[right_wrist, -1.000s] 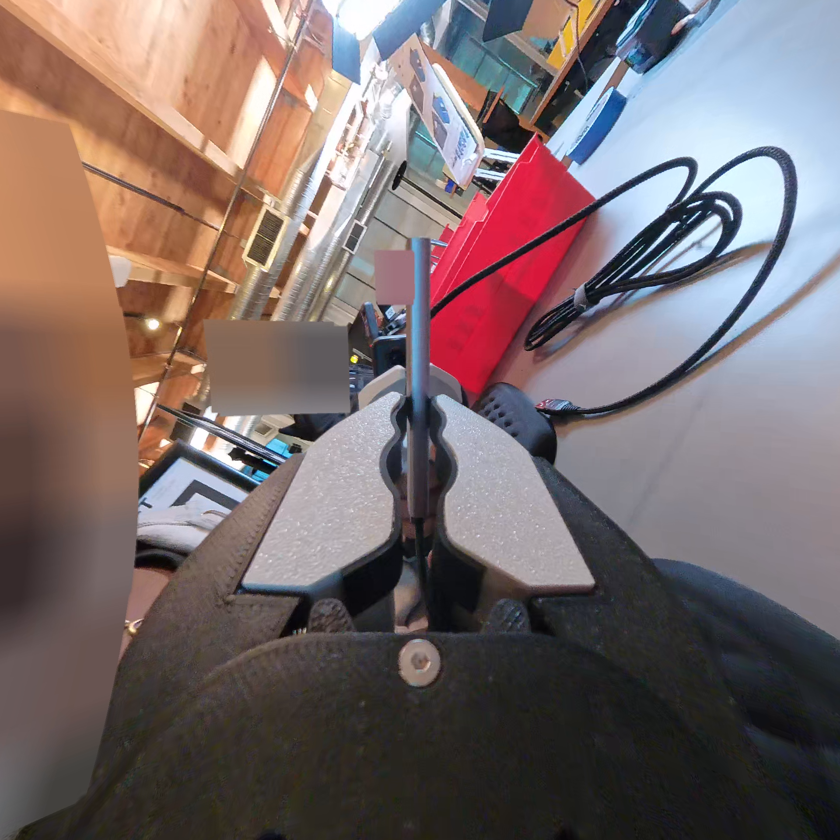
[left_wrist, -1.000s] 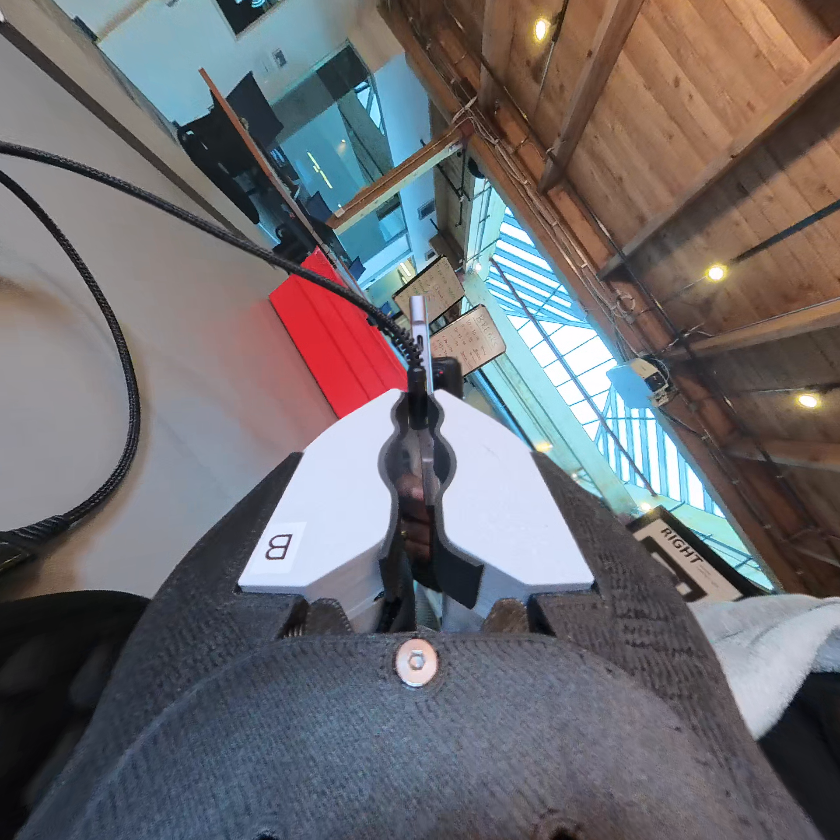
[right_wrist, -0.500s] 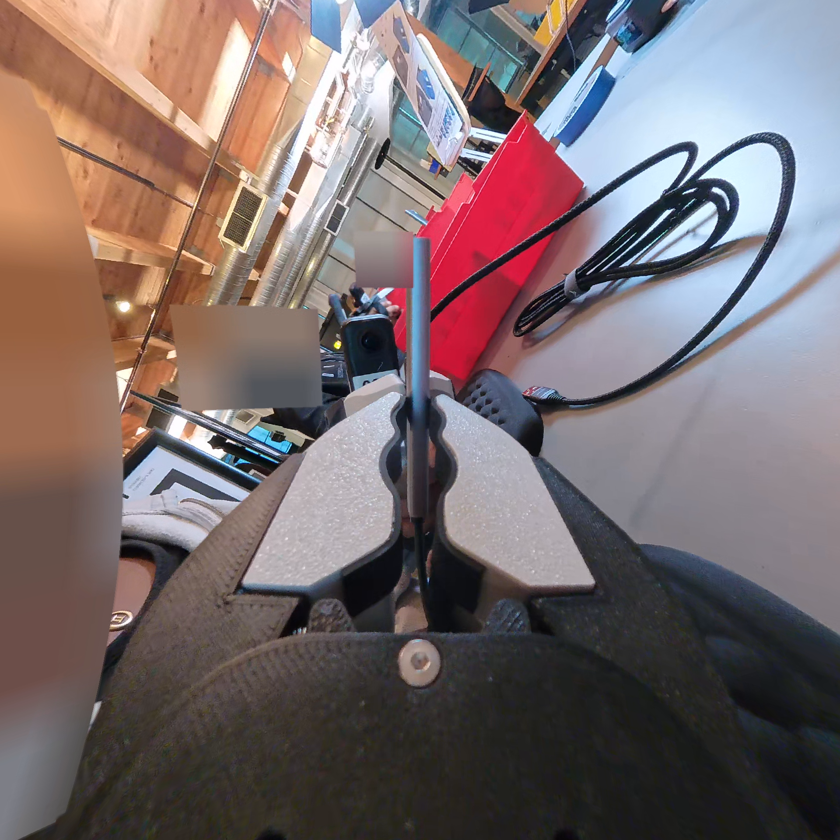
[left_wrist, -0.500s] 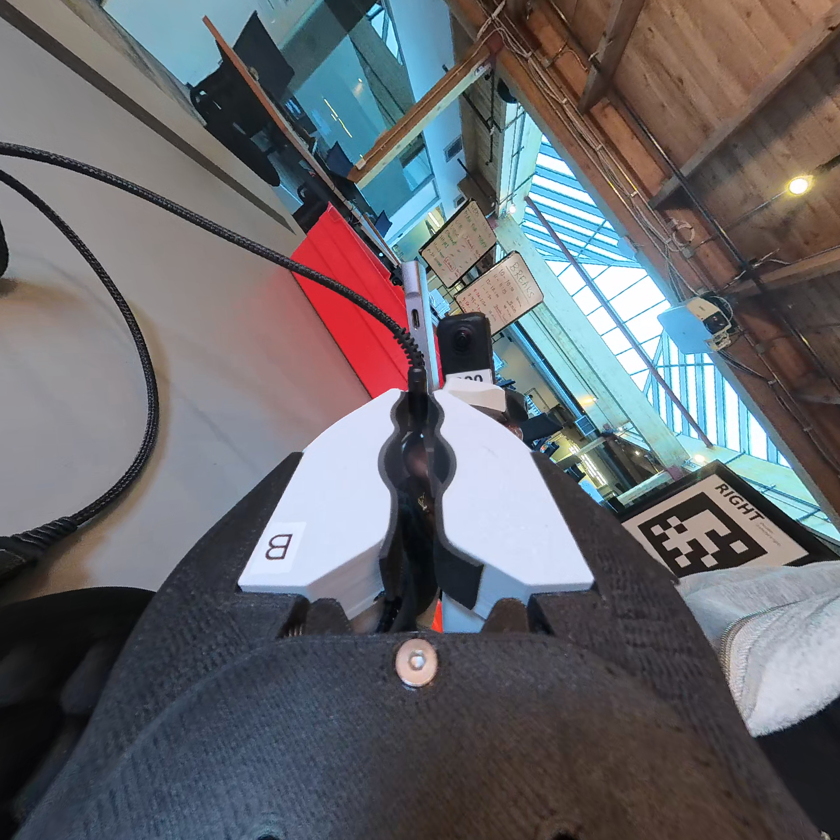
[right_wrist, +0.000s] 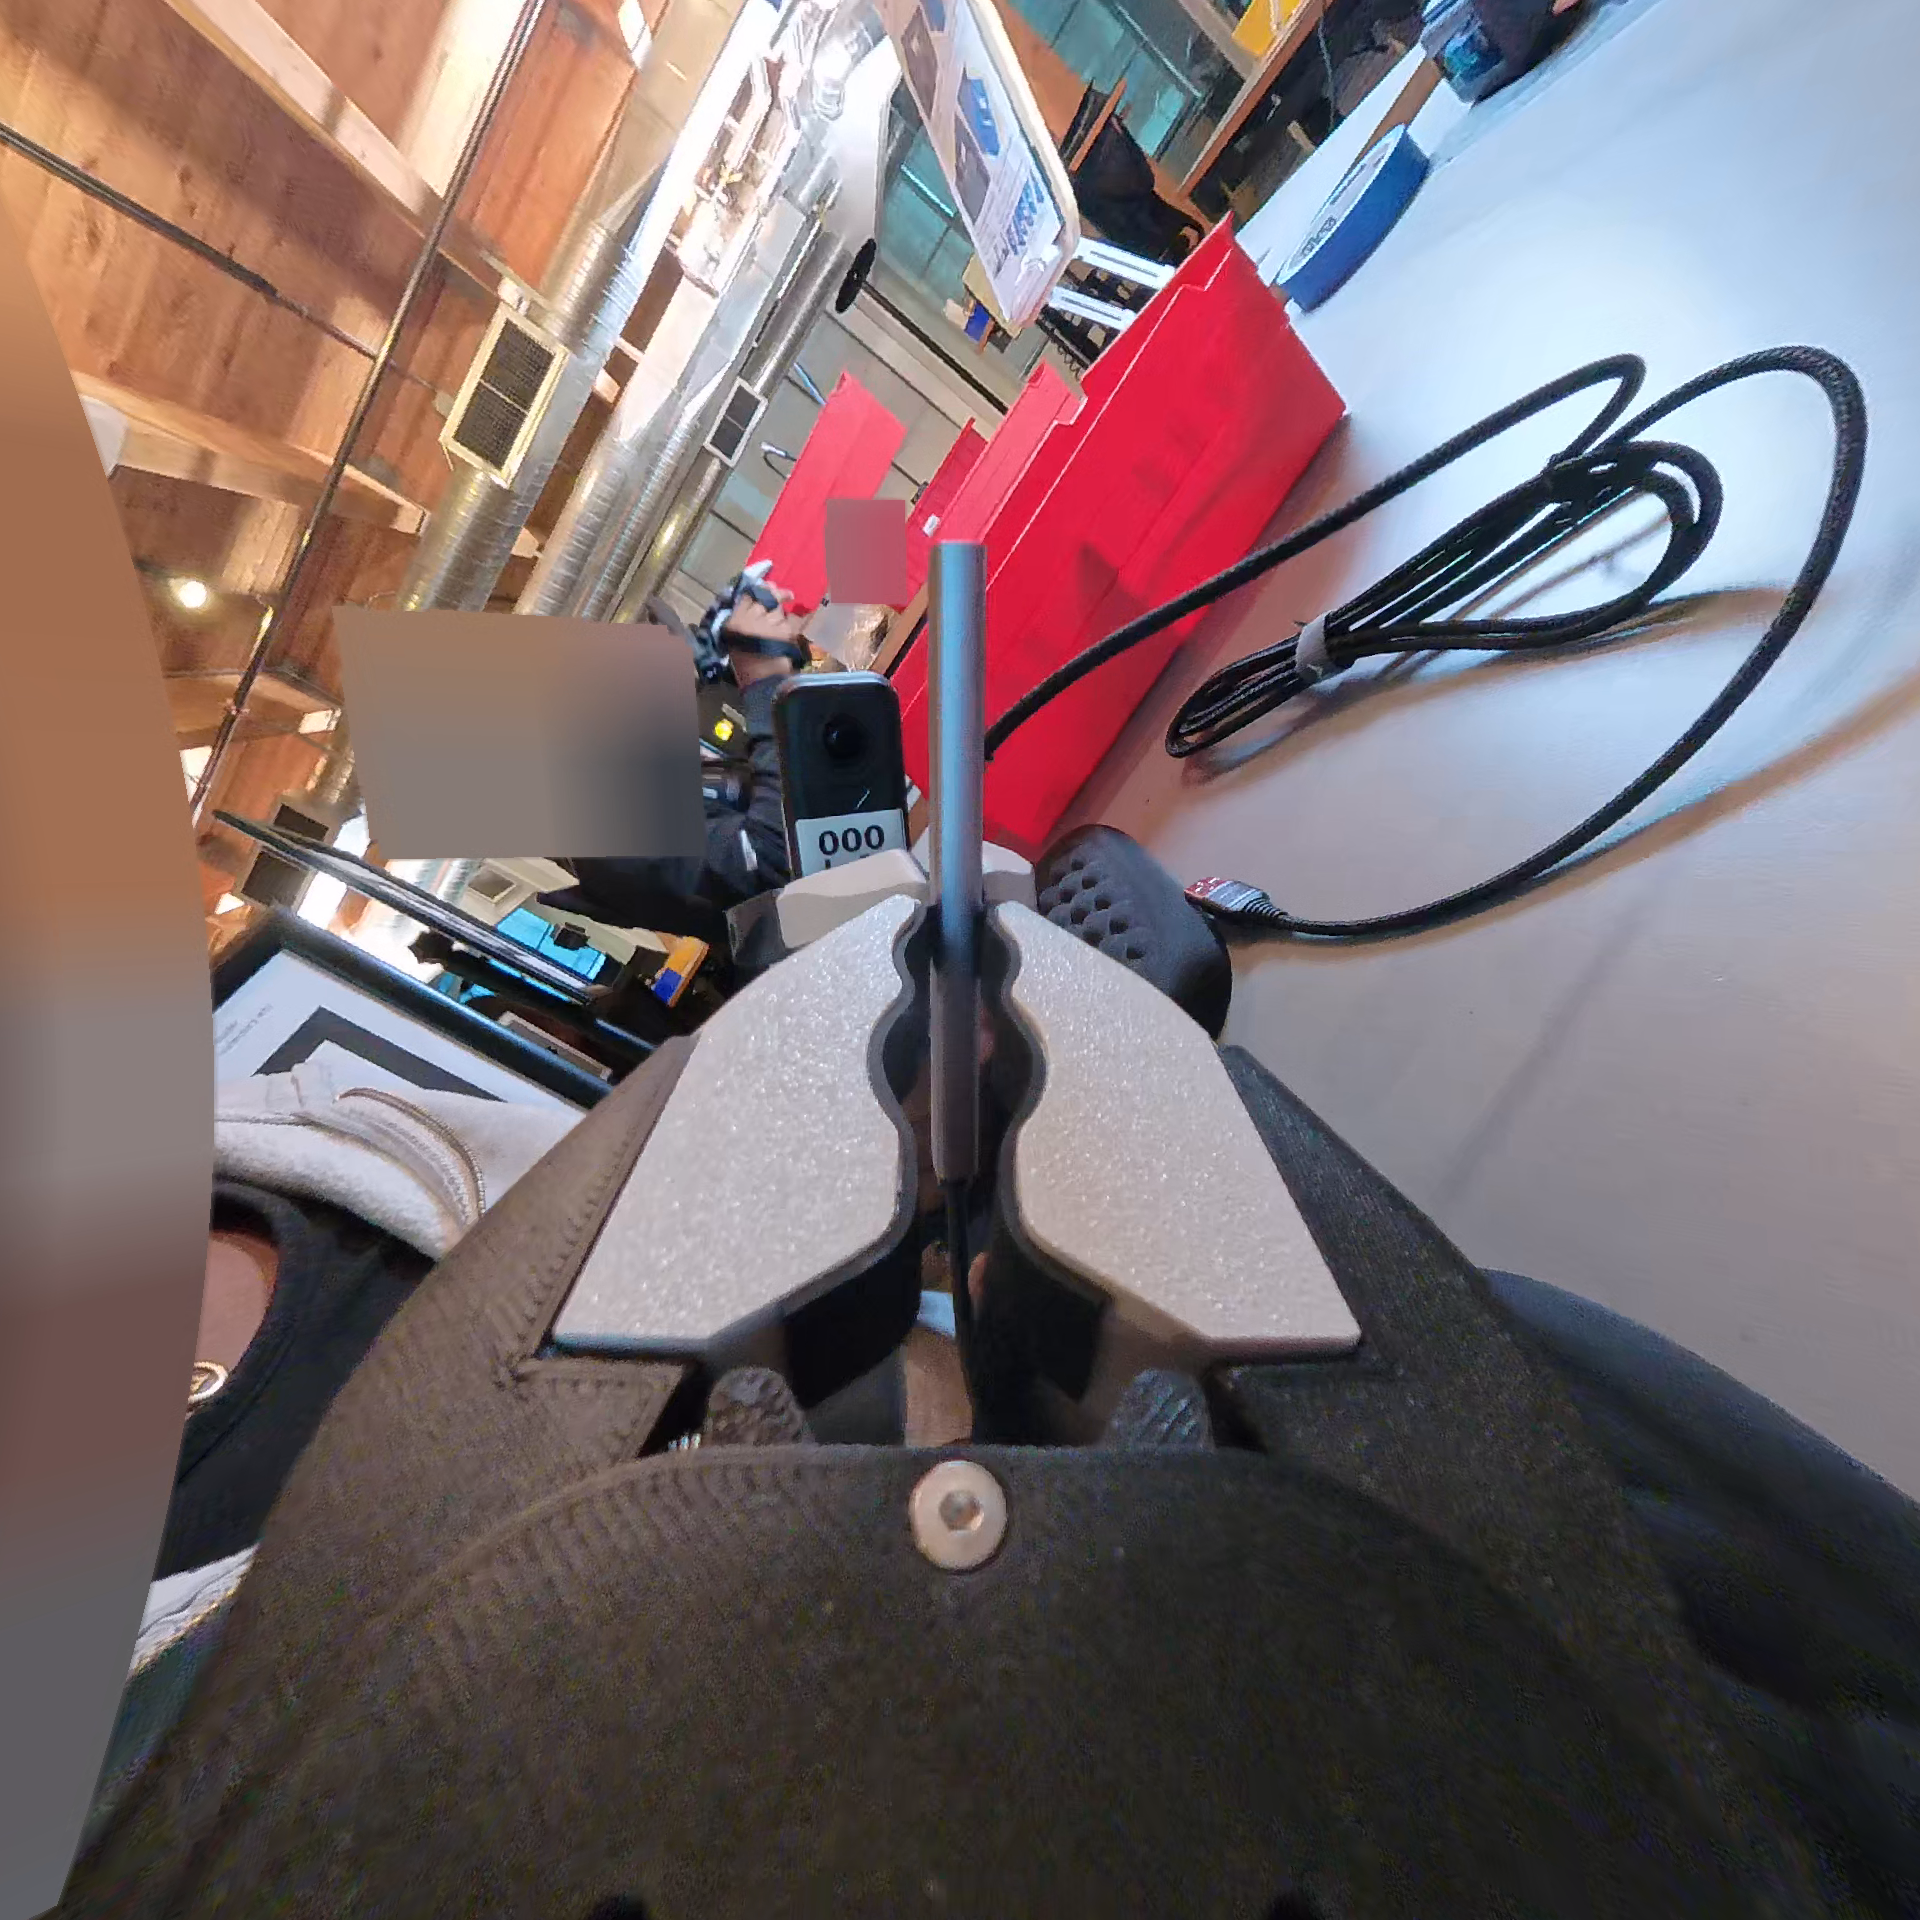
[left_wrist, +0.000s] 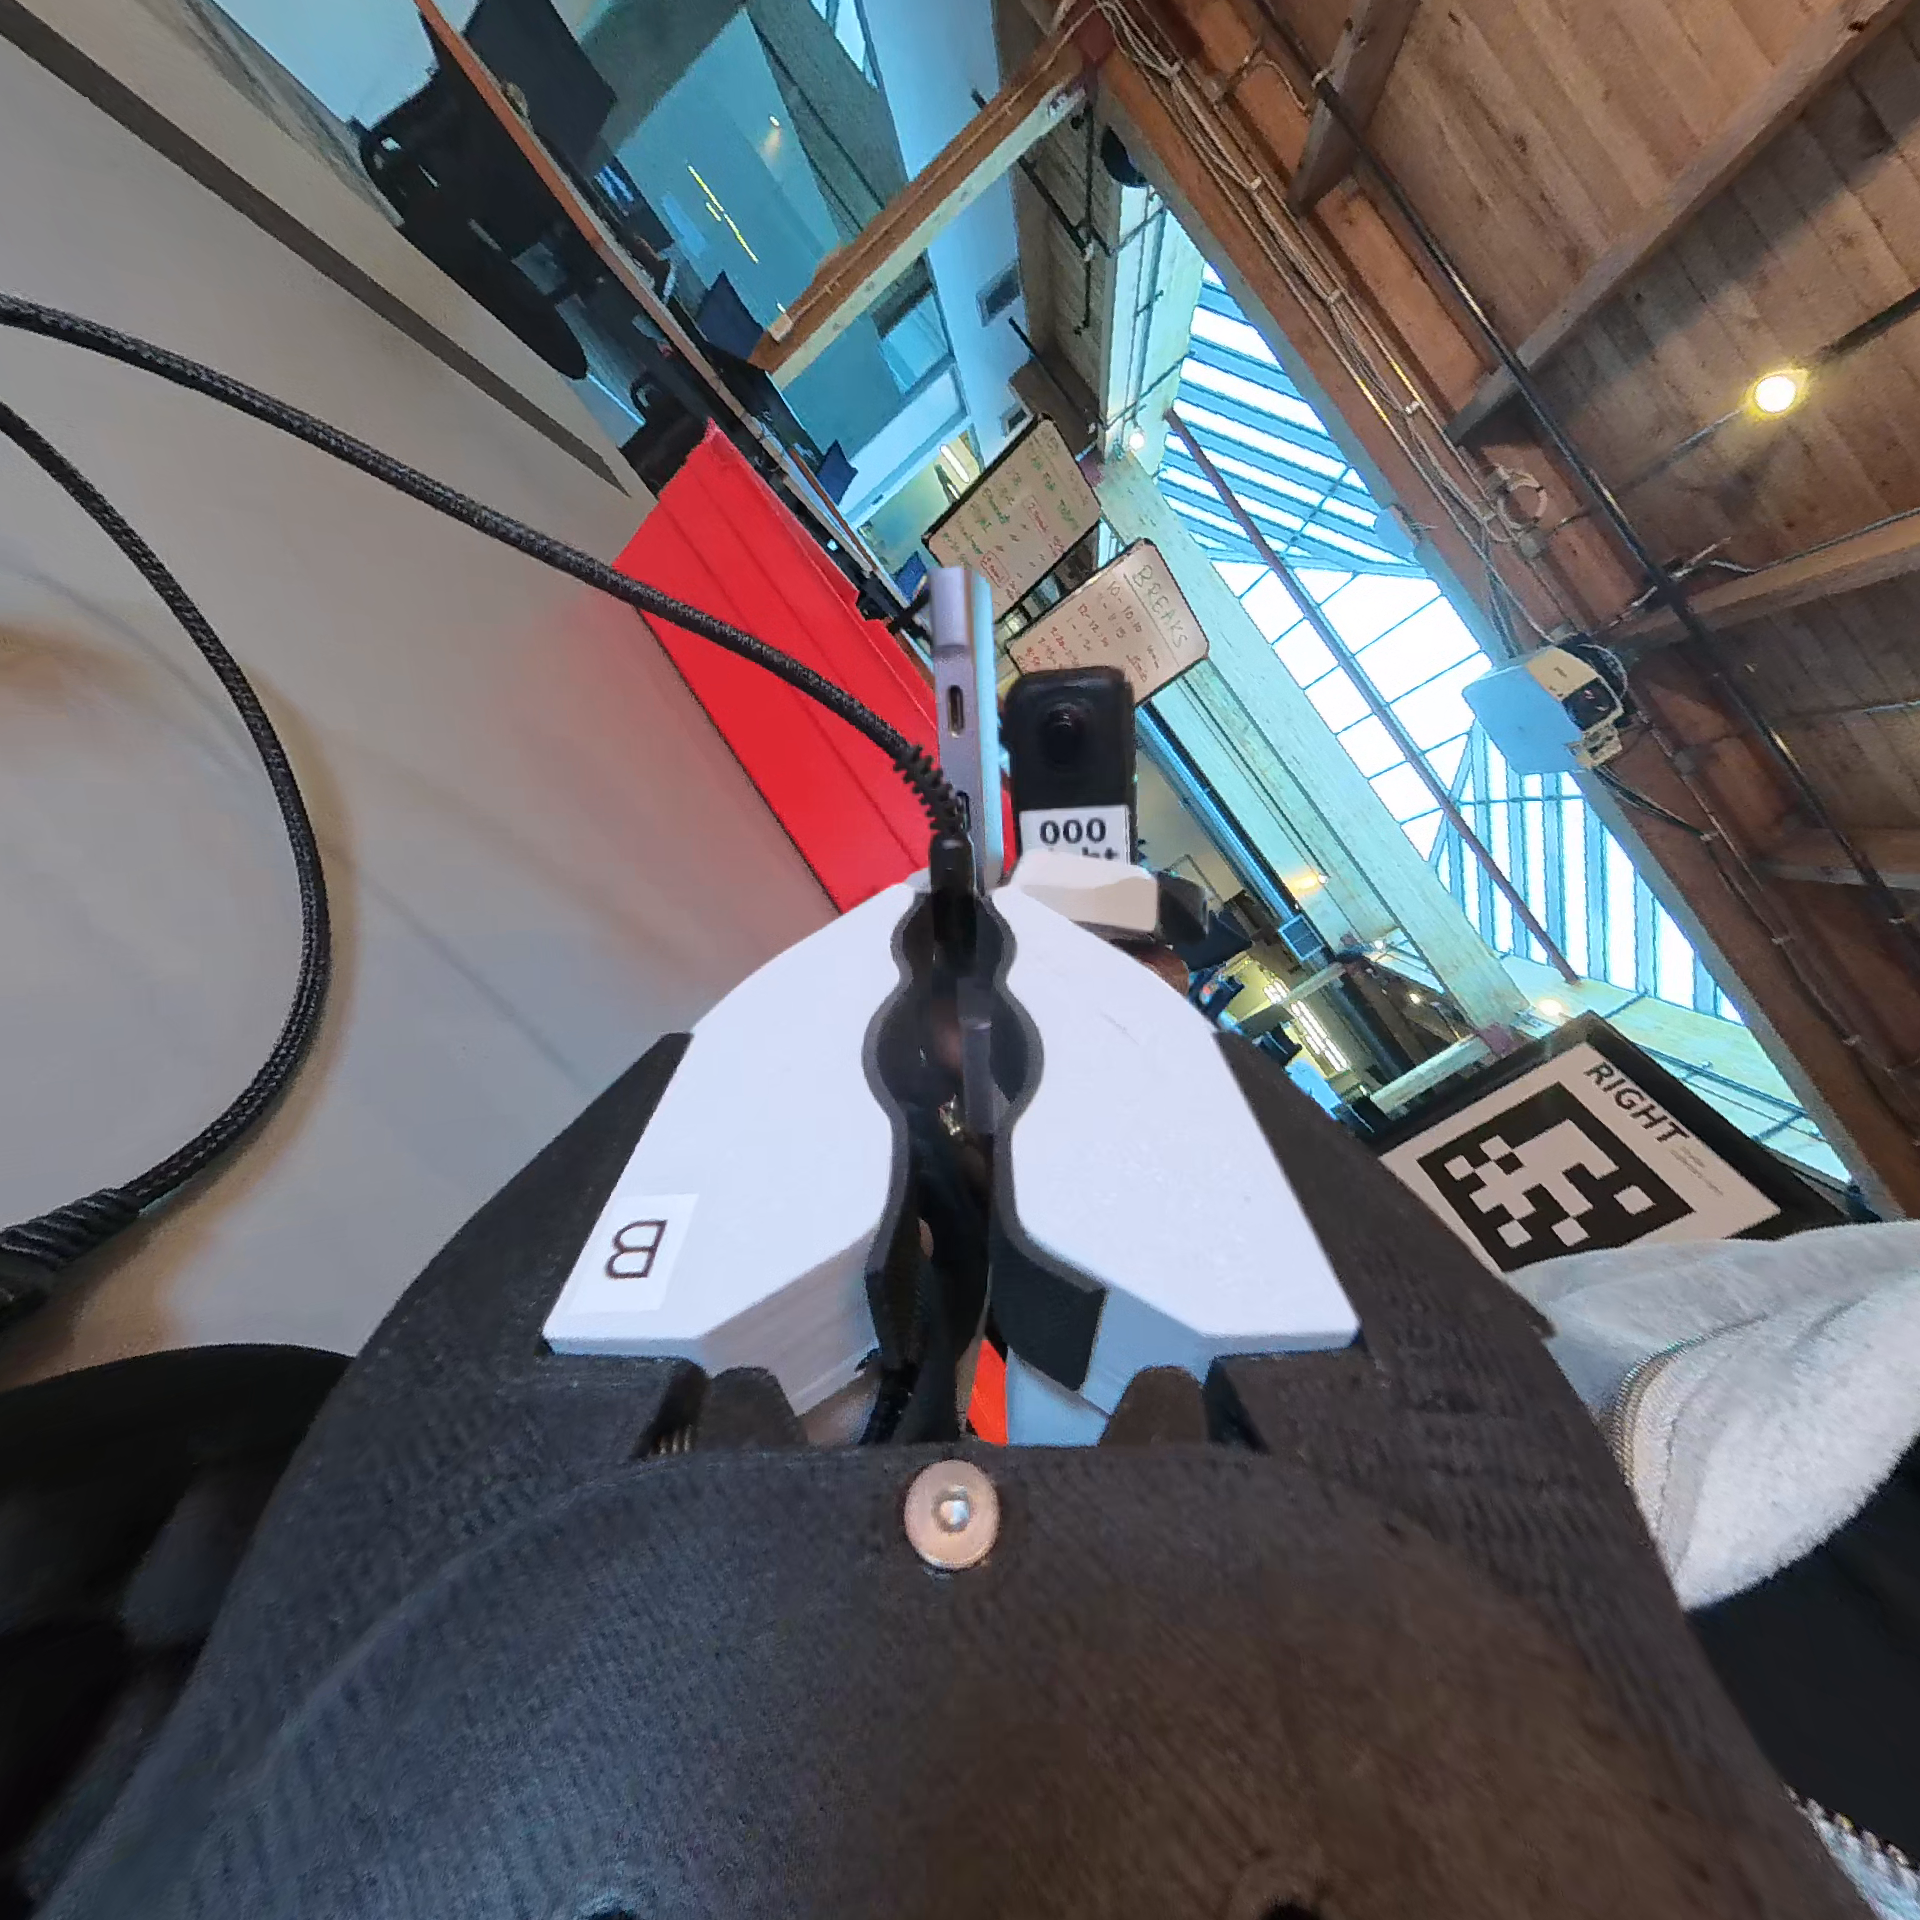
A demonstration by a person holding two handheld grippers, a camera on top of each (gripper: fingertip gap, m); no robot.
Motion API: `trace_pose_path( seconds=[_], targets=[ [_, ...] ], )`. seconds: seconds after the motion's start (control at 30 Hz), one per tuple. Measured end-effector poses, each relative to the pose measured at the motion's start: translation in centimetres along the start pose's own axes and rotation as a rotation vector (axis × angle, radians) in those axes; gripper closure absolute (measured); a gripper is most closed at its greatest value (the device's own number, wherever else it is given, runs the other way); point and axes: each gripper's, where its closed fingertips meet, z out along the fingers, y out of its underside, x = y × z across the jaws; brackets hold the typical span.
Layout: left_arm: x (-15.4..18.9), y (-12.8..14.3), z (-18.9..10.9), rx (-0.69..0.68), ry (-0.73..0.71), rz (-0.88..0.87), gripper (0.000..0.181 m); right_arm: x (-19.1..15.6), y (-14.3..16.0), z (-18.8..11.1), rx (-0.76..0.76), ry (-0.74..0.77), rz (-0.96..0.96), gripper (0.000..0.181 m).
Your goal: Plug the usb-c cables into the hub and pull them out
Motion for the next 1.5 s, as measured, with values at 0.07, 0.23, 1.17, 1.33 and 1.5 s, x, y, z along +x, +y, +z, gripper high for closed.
trace_pose_path(
  seconds=[0.07,0.23,1.17,1.33,1.5],
  targets=[
    [0.1,-0.1,-0.1,0.006,0.002,0.013,0.172,-0.2,0.0,0.1,-0.008,-0.004,-0.011,0.173],
    [0.3,0.1,-0.1,-0.001,0.016,0.022,0.172,-0.3,0.2,0.0,-0.017,-0.023,-0.006,0.173],
    [-4.4,-14.5,-25.1,-0.032,-0.988,0.618,0.124,5.0,-1.5,-4.3,-0.134,0.469,-0.242,0.119],
    [-9.6,-13.6,-29.4,-0.258,-1.203,0.484,0.124,3.4,-2.9,-4.4,-0.086,0.463,-0.336,0.12],
    [-13.6,-14.2,-30.8,-0.328,-1.311,0.383,0.126,3.3,-3.1,-4.6,-0.073,0.468,-0.357,0.122]
  ],
)
